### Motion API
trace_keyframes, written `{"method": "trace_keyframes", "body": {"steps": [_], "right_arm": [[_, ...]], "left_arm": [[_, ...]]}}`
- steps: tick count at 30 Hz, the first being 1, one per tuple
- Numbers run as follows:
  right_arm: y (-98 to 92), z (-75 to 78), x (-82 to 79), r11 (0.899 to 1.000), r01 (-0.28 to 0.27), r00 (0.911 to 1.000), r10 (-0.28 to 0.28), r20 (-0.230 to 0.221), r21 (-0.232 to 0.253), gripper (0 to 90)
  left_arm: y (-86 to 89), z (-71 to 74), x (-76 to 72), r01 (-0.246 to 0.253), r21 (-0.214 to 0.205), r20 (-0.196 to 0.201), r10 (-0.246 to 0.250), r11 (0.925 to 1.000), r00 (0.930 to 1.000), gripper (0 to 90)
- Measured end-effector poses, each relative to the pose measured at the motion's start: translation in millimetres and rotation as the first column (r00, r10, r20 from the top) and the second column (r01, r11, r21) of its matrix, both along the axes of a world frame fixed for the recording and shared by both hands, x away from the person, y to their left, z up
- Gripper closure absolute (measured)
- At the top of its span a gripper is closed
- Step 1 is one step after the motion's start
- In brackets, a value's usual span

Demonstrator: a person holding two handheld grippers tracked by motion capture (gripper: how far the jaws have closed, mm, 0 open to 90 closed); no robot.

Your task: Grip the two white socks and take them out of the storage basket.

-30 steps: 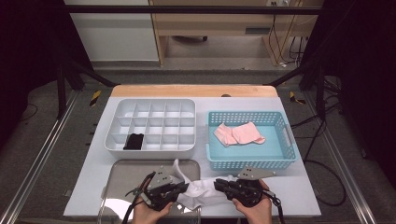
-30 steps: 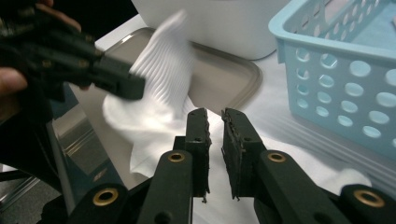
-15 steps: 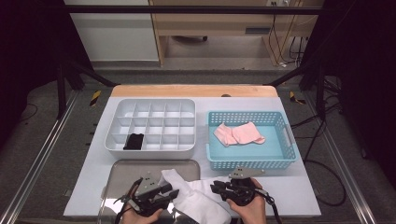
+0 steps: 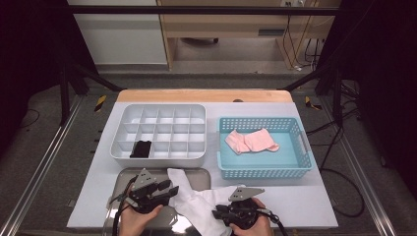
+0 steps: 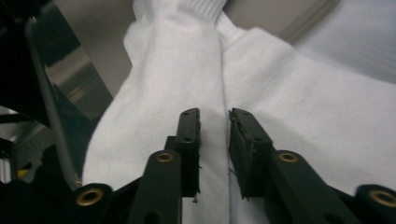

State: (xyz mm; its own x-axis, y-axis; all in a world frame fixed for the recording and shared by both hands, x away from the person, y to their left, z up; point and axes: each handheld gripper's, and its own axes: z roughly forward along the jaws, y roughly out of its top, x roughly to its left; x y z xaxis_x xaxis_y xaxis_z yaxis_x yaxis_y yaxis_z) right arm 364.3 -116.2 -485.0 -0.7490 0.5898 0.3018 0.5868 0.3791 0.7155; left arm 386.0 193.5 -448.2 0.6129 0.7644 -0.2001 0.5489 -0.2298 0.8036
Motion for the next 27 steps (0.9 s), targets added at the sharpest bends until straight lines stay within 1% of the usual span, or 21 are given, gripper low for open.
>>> {"method": "trace_keyframes", "body": {"steps": [1, 2, 3, 4, 5, 6, 8, 9, 11, 14, 16, 18, 20, 21, 22, 24, 25, 26, 27], "right_arm": [[2.1, -1.5, -1.1, 1.000, -0.003, 1.0000, 0.004, 0.008, -0.017, 78.6], [2.8, -1.6, -1.1, 1.000, -0.005, 0.9999, 0.005, 0.014, -0.019, 82.4], [2.6, -0.6, -0.9, 0.999, -0.001, 0.9999, 0.002, 0.017, -0.034, 87.7], [2.1, -0.2, -0.7, 0.999, -0.001, 0.9999, 0.001, 0.016, -0.036, 89.8], [1.1, 0.4, -0.7, 1.000, -0.002, 1.0000, 0.002, 0.005, -0.026, 90.0], [0.4, 0.7, -0.4, 1.000, -0.001, 1.0000, 0.001, 0.002, -0.027, 90.0], [-1.7, 3.0, 0.0, 1.000, 0.002, 1.0000, -0.002, 0.000, -0.022, 90.0], [-3.9, 5.9, 0.4, 1.000, 0.005, 1.0000, -0.005, -0.002, -0.012, 90.0], [-8.4, 11.2, 0.8, 1.000, 0.016, 0.9998, -0.016, 0.008, 0.013, 90.0], [-14.1, 15.9, 3.0, 0.999, 0.038, 0.9990, -0.039, 0.021, 0.029, 90.0], [-16.8, 18.5, 6.6, 0.998, 0.053, 0.9981, -0.054, 0.031, 0.027, 90.0], [-18.4, 21.7, 13.6, 0.997, 0.079, 0.9949, -0.079, 0.063, 0.006, 90.0], [-18.2, 22.8, 19.8, 0.995, 0.101, 0.9916, -0.100, 0.082, -0.011, 90.0], [-17.5, 22.4, 24.5, 0.993, 0.113, 0.9895, -0.111, 0.093, -0.024, 90.0], [-16.6, 21.6, 26.9, 0.992, 0.123, 0.9883, -0.120, 0.094, -0.027, 90.0], [-16.3, 19.7, 28.8, 0.990, 0.134, 0.9859, -0.129, 0.107, -0.043, 87.7], [-18.4, 20.0, 28.1, 0.989, 0.144, 0.9836, -0.138, 0.116, -0.040, 86.0], [-20.5, 21.0, 27.4, 0.988, 0.148, 0.9828, -0.142, 0.118, -0.040, 85.1], [-24.1, 22.4, 26.1, 0.987, 0.157, 0.9802, -0.152, 0.127, -0.031, 83.3]], "left_arm": [[2.8, 1.9, -0.4, -0.013, -0.009, 0.006, 0.013, 0.9999, 0.9999, 56.2], [6.1, 4.7, 0.1, -0.030, -0.011, 0.020, 0.031, 0.9995, 0.9993, 56.2], [8.5, 6.5, 0.8, -0.042, -0.009, 0.032, 0.043, 0.9991, 0.9986, 54.9], [12.3, 9.4, 2.6, -0.059, -0.017, 0.040, 0.059, 0.9981, 0.9975, 54.8], [14.2, 10.8, 4.1, -0.065, -0.024, 0.039, 0.066, 0.9976, 0.9970, 54.8], [16.3, 12.3, 6.2, -0.075, -0.022, 0.045, 0.075, 0.9970, 0.9961, 54.7], [17.6, 13.6, 12.2, -0.085, -0.006, 0.061, 0.085, 0.9964, 0.9946, 54.6], [17.4, 13.2, 16.0, -0.089, 0.005, 0.056, 0.089, 0.9960, 0.9945, 54.2], [15.4, 10.7, 23.1, -0.090, 0.017, 0.050, 0.089, 0.9958, 0.9948, 53.8], [10.2, 2.6, 32.3, -0.081, 0.050, 0.022, 0.080, 0.9955, 0.9966, 53.7], [6.8, -4.3, 36.5, -0.077, 0.078, 0.010, 0.077, 0.9940, 0.9970, 54.4], [4.8, -10.9, 39.3, -0.078, 0.089, -0.007, 0.079, 0.9930, 0.9968, 55.9], [3.6, -15.2, 41.3, -0.078, 0.115, -0.014, 0.080, 0.9902, 0.9967, 57.3], [3.4, -16.4, 42.0, -0.078, 0.120, -0.013, 0.080, 0.9897, 0.9967, 59.6], [3.6, -17.3, 42.5, -0.072, 0.122, -0.016, 0.075, 0.9898, 0.9971, 62.1], [4.3, -20.0, 42.5, -0.071, 0.113, -0.023, 0.074, 0.9911, 0.9970, 66.6], [4.3, -21.1, 42.6, -0.070, 0.118, -0.024, 0.074, 0.9905, 0.9970, 70.6], [4.7, -22.2, 42.6, -0.069, 0.122, -0.028, 0.073, 0.9901, 0.9969, 71.9], [5.4, -23.0, 42.6, -0.068, 0.117, -0.033, 0.072, 0.9909, 0.9968, 74.8]]}}
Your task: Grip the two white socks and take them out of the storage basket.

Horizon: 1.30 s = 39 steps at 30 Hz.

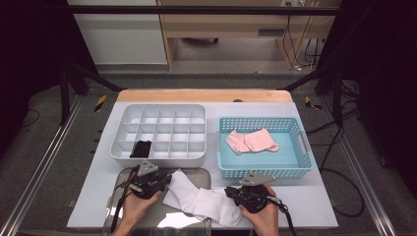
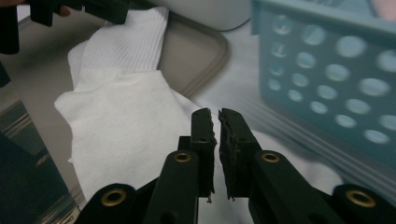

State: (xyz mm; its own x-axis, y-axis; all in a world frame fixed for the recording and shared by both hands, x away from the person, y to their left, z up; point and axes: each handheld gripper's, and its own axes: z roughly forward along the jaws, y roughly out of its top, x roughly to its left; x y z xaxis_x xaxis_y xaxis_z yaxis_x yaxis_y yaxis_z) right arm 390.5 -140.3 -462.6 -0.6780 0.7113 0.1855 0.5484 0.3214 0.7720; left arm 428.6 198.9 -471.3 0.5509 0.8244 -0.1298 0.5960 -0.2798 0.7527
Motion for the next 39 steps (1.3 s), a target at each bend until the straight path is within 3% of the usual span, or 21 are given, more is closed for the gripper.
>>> {"method": "trace_keyframes", "body": {"steps": [4, 10, 13, 16, 18, 22, 24, 31, 35, 39], "right_arm": [[-17.3, 2.0, -8.7, 0.999, 0.026, 0.9996, -0.026, -0.006, 0.023, 75.0], [-23.6, -9.6, -17.1, 1.000, 0.004, 0.9986, -0.005, -0.052, -0.012, 72.1], [-22.9, -15.4, -17.6, 0.999, -0.002, 0.9965, -0.001, -0.084, -0.034, 74.4], [-20.5, -17.1, -17.5, 0.999, -0.021, 0.9948, 0.017, -0.100, -0.047, 87.1], [-20.1, -14.0, -18.1, 0.998, -0.027, 0.9947, 0.022, -0.101, -0.051, 88.5], [-26.2, -3.1, -19.7, 1.000, -0.015, 0.9967, 0.014, -0.079, -0.009, 88.7], [-32.4, 7.7, -20.7, 0.999, -0.003, 0.9981, 0.006, -0.061, 0.046, 88.7], [-45.6, 29.7, -11.6, 0.996, 0.051, 0.9987, -0.051, 0.001, 0.067, 88.6], [-50.8, 31.9, 0.8, 0.994, 0.091, 0.9957, -0.092, 0.009, 0.059, 88.5], [-49.0, 22.5, 10.1, 0.993, 0.115, 0.9932, -0.114, -0.020, 0.039, 88.4]], "left_arm": [[2.5, -1.1, -0.1, -0.005, -0.012, -0.008, 0.005, 0.9999, 1.0000, 80.9], [3.8, -2.5, -1.9, -0.006, -0.015, -0.001, 0.006, 0.9999, 1.0000, 83.2], [5.7, -2.9, -2.2, -0.006, -0.025, -0.002, 0.005, 0.9997, 1.0000, 83.8], [7.2, -2.5, -2.9, -0.007, -0.032, 0.003, 0.008, 0.9995, 1.0000, 84.3], [8.2, 0.2, -4.3, -0.010, -0.045, 0.010, 0.010, 0.9989, 0.9999, 84.5], [12.1, 8.3, -10.2, -0.004, -0.084, 0.024, 0.006, 0.9965, 0.9997, 84.7], [15.3, 14.4, -16.3, 0.007, -0.114, 0.030, -0.004, 0.9934, 0.9996, 84.8], [13.0, 27.9, -47.3, 0.079, -0.176, 0.068, -0.068, 0.9812, 0.9954, 84.8], [4.5, 22.5, -56.7, 0.103, -0.172, 0.054, -0.095, 0.9796, 0.9940, 84.8], [-5.8, 11.9, -57.6, 0.113, -0.119, 0.037, -0.109, 0.9864, 0.9933, 84.5]]}}
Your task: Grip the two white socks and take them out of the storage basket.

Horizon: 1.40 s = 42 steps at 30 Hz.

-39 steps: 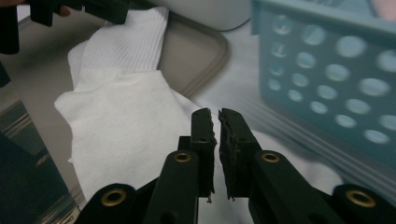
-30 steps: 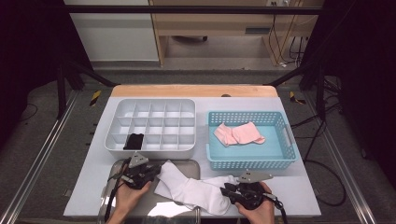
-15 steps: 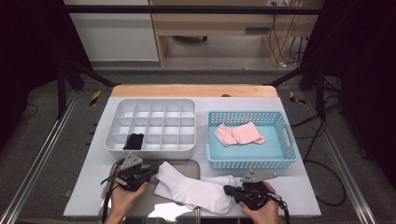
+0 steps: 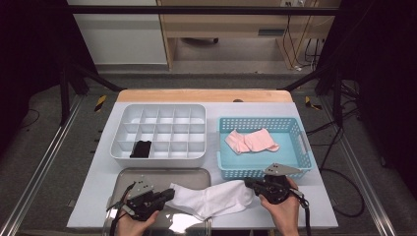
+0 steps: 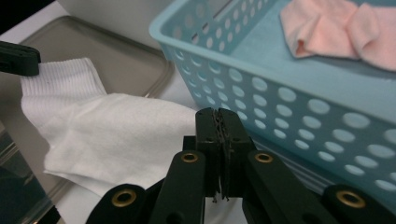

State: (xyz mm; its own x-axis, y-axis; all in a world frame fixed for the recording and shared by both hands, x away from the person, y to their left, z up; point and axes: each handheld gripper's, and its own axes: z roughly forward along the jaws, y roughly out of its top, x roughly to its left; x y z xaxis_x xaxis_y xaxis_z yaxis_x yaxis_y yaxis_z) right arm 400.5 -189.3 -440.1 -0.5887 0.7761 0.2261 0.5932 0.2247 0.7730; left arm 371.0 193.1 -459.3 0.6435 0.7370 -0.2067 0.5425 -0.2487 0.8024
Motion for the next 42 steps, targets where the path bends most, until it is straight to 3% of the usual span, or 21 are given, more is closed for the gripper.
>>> {"method": "trace_keyframes", "body": {"steps": [4, 6, 10, 12, 13, 17, 21, 26, 29, 32, 35, 37, 42], "right_arm": [[4.5, -11.8, 4.3, 0.999, 0.004, 0.9998, -0.005, -0.020, -0.043, 87.1], [5.6, -14.4, 5.9, 0.998, 0.009, 0.9999, -0.009, -0.007, -0.059, 82.9], [0.1, -10.0, 0.7, 0.999, 0.024, 0.9992, -0.024, 0.033, -0.024, 72.8], [-4.5, -6.5, -4.9, 0.999, 0.030, 0.9987, -0.031, 0.040, 0.020, 71.0], [-6.7, -5.5, -9.7, 0.999, 0.034, 0.9980, -0.035, 0.054, 0.009, 69.2], [-10.5, -13.0, -16.8, 0.999, 0.046, 0.9984, -0.046, 0.034, -0.008, 67.4], [-12.6, -26.0, -13.8, 0.998, 0.064, 0.9980, -0.064, -0.005, -0.004, 67.1], [-8.5, -32.6, -4.4, 0.996, 0.087, 0.9962, -0.087, -0.005, 0.006, 63.3], [-4.9, -37.3, 1.6, 0.996, 0.093, 0.9956, -0.094, -0.011, -0.008, 65.7], [-3.7, -40.3, 4.3, 0.996, 0.085, 0.9954, -0.085, -0.046, -0.002, 76.6], [-3.4, -39.8, 2.9, 0.998, 0.067, 0.9963, -0.067, -0.054, 0.011, 87.7], [-4.3, -35.5, 1.2, 0.997, 0.071, 0.9956, -0.070, -0.063, 0.023, 90.0], [-7.1, -26.5, -4.1, 0.997, 0.064, 0.9975, -0.063, -0.033, 0.039, 90.0]], "left_arm": [[0.9, -4.9, -1.4, -0.011, 0.029, 0.004, 0.011, 0.9995, 0.9999, 84.1], [3.8, -5.7, -2.0, -0.024, 0.034, 0.011, 0.023, 0.9991, 0.9997, 83.4], [8.3, -10.5, -0.3, -0.024, 0.033, -0.011, 0.024, 0.9992, 0.9996, 76.8], [9.4, -13.4, 0.1, -0.019, 0.029, -0.028, 0.020, 0.9994, 0.9994, 74.3], [10.2, -13.2, -0.1, -0.023, 0.025, -0.030, 0.024, 0.9994, 0.9993, 73.2], [14.2, -8.7, -1.0, -0.049, 0.017, -0.007, 0.049, 0.9986, 0.9988, 70.6], [14.3, -11.0, -0.3, -0.048, 0.015, -0.027, 0.048, 0.9987, 0.9985, 70.9], [5.4, -15.7, -0.2, -0.056, 0.084, -0.003, 0.056, 0.9949, 0.9984, 69.9], [2.4, -16.5, -1.2, -0.058, 0.103, 0.012, 0.057, 0.9930, 0.9983, 72.8], [0.0, -18.0, -1.2, -0.046, 0.096, -0.002, 0.046, 0.9943, 0.9989, 81.7], [-1.6, -16.6, -1.9, -0.044, 0.112, 0.009, 0.044, 0.9927, 0.9990, 85.2], [-0.3, -14.8, -2.2, -0.045, 0.098, 0.016, 0.043, 0.9942, 0.9989, 87.3], [5.1, -6.8, -3.8, -0.053, 0.059, 0.044, 0.051, 0.9968, 0.9977, 88.1]]}}
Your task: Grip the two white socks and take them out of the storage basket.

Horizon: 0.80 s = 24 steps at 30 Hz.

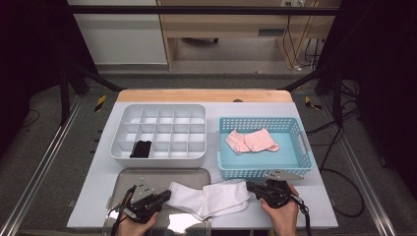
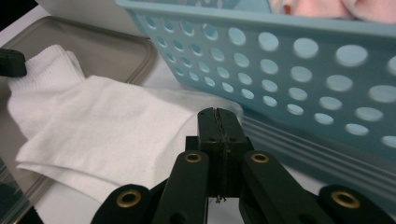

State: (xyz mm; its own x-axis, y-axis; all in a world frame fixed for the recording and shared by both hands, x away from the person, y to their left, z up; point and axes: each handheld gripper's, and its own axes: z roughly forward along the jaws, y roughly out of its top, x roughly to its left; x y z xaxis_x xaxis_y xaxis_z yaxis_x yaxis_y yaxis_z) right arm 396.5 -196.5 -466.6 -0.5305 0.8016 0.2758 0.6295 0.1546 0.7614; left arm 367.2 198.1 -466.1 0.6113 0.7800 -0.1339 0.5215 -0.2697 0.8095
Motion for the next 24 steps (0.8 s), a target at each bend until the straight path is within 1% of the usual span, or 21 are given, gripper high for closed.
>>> {"method": "trace_keyframes", "body": {"steps": [2, 3, 6, 7, 9, 10, 13, 14, 15, 17, 19, 20, 22, 24], "right_arm": [[-1.1, 4.3, -4.1, 1.000, -0.003, 0.9999, 0.003, 0.014, 0.005, 90.0], [-1.6, 8.2, -7.9, 1.000, -0.005, 0.9998, 0.005, 0.021, 0.016, 90.0], [-2.6, 15.7, -13.7, 0.999, -0.010, 0.9993, 0.009, 0.037, 0.030, 90.0], [-3.2, 19.4, -16.6, 0.999, -0.013, 0.9993, 0.011, 0.034, 0.038, 90.0], [-4.0, 21.4, -19.1, 0.999, -0.018, 0.9990, 0.017, 0.040, 0.037, 90.0], [-4.3, 21.3, -19.9, 0.999, -0.022, 0.9992, 0.021, 0.033, 0.033, 90.0], [-6.1, 14.4, -20.6, 1.000, -0.020, 0.9997, 0.020, 0.011, 0.018, 90.0], [-5.7, 12.1, -20.6, 1.000, -0.021, 0.9998, 0.021, 0.006, 0.022, 90.0], [-4.7, 10.9, -20.5, 0.999, -0.021, 0.9998, 0.021, 0.008, 0.024, 89.4], [-1.0, 9.0, -19.6, 0.999, -0.024, 0.9993, 0.023, 0.029, 0.022, 84.2], [8.4, 5.6, -17.6, 0.999, -0.051, 0.9974, 0.050, 0.052, 0.010, 78.5], [12.5, 4.2, -16.9, 0.998, -0.060, 0.9971, 0.059, 0.047, 0.005, 76.8], [19.8, 1.4, -15.8, 0.997, -0.074, 0.9956, 0.074, 0.056, -0.009, 72.6], [25.4, -2.0, -14.2, 0.996, -0.075, 0.9954, 0.077, 0.056, -0.042, 70.3]], "left_arm": [[3.6, 6.0, -0.7, -0.001, -0.028, 0.011, 0.001, 0.9996, 0.9999, 88.3], [5.0, 7.7, -0.9, -0.002, -0.036, 0.011, 0.002, 0.9994, 0.9999, 88.3], [11.3, 11.4, 0.5, -0.014, -0.047, 0.009, 0.015, 0.9988, 0.9998, 88.2], [12.3, 11.1, 1.3, -0.015, -0.046, 0.006, 0.015, 0.9988, 0.9999, 88.2], [14.6, 7.6, 4.8, -0.014, -0.055, -0.034, 0.012, 0.9984, 0.9993, 88.2], [14.6, 4.1, 6.7, -0.013, -0.059, -0.057, 0.010, 0.9982, 0.9983, 88.2], [13.3, -0.2, 9.1, -0.006, -0.058, -0.082, 0.001, 0.9983, 0.9966, 88.0], [12.6, -0.6, 9.0, -0.006, -0.054, -0.080, 0.001, 0.9985, 0.9968, 88.0], [11.8, -0.9, 8.9, -0.006, -0.055, -0.077, 0.002, 0.9985, 0.9970, 87.9], [10.7, -1.0, 8.6, 0.000, -0.053, -0.073, -0.004, 0.9986, 0.9973, 87.8], [9.8, -0.7, 8.1, 0.003, -0.041, -0.061, -0.006, 0.9991, 0.9981, 87.7], [9.8, -0.7, 8.1, 0.003, -0.040, -0.059, -0.006, 0.9992, 0.9982, 87.7], [9.7, -0.7, 8.0, -0.001, -0.035, -0.054, -0.001, 0.9994, 0.9986, 87.5], [9.9, -0.8, 8.0, -0.004, -0.035, -0.051, 0.003, 0.9994, 0.9987, 87.4]]}}
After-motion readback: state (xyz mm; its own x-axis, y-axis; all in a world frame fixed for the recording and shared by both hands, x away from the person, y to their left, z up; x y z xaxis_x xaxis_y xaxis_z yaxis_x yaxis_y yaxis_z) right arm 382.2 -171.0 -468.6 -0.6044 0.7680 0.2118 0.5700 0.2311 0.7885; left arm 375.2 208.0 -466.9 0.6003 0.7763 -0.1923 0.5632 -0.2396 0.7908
